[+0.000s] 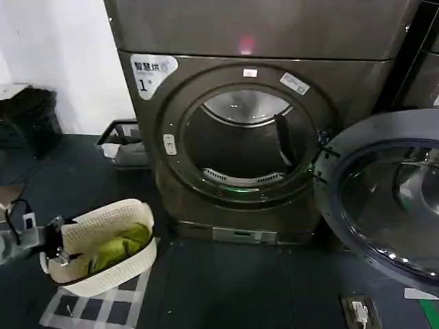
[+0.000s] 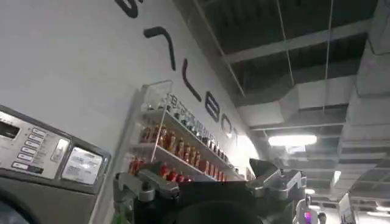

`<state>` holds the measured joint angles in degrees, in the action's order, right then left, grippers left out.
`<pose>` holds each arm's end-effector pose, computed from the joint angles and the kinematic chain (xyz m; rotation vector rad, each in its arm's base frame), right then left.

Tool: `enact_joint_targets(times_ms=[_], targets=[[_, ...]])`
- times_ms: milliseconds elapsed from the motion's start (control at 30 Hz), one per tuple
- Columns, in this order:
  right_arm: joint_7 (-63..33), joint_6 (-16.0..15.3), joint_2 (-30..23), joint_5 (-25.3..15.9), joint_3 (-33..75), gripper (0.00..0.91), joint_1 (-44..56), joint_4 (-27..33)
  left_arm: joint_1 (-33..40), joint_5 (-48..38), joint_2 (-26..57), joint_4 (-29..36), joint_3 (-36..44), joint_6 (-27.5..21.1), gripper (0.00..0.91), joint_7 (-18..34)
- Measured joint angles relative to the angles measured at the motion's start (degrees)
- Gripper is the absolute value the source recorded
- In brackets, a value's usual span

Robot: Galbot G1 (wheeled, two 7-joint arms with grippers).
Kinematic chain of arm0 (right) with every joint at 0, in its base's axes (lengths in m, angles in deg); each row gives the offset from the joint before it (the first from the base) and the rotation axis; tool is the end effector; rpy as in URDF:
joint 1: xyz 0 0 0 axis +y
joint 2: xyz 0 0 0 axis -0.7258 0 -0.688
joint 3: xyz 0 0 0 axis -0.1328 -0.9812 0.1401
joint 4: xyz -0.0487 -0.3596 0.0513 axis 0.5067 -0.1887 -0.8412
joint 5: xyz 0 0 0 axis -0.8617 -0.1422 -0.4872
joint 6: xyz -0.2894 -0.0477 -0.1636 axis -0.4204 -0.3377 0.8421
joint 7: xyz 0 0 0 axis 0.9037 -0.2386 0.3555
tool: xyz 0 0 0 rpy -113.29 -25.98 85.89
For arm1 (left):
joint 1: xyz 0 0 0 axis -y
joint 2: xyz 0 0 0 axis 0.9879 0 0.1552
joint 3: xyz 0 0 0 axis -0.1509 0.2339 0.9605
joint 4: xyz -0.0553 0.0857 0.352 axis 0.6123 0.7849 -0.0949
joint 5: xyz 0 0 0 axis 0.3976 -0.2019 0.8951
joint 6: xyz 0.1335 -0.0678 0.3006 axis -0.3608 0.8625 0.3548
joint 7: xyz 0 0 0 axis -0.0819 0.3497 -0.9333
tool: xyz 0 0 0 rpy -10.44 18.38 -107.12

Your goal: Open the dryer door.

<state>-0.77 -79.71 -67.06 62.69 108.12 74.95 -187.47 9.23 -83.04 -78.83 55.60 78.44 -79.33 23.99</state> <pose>-0.0485 -0.4095 -0.0161 1.4550 2.2408 -0.6178 0.3085 0.3173 -0.1488 -0.8444 -1.9304 -1.3007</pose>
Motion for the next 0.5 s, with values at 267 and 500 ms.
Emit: enact_joint_targets(times_ms=[267, 500], targets=[[0.9, 0.4, -0.4, 0.0, 0.3, 0.907, 0.5, -0.8, 0.0, 1.0, -0.4, -0.1, 0.0, 0.1, 0.907, -1.0], [0.9, 0.6, -0.7, -0.3, 0.9, 0.907, 0.8, -0.9, 0.0, 1.5, -1.0, -0.2, 0.0, -0.2, 0.907, -1.3]])
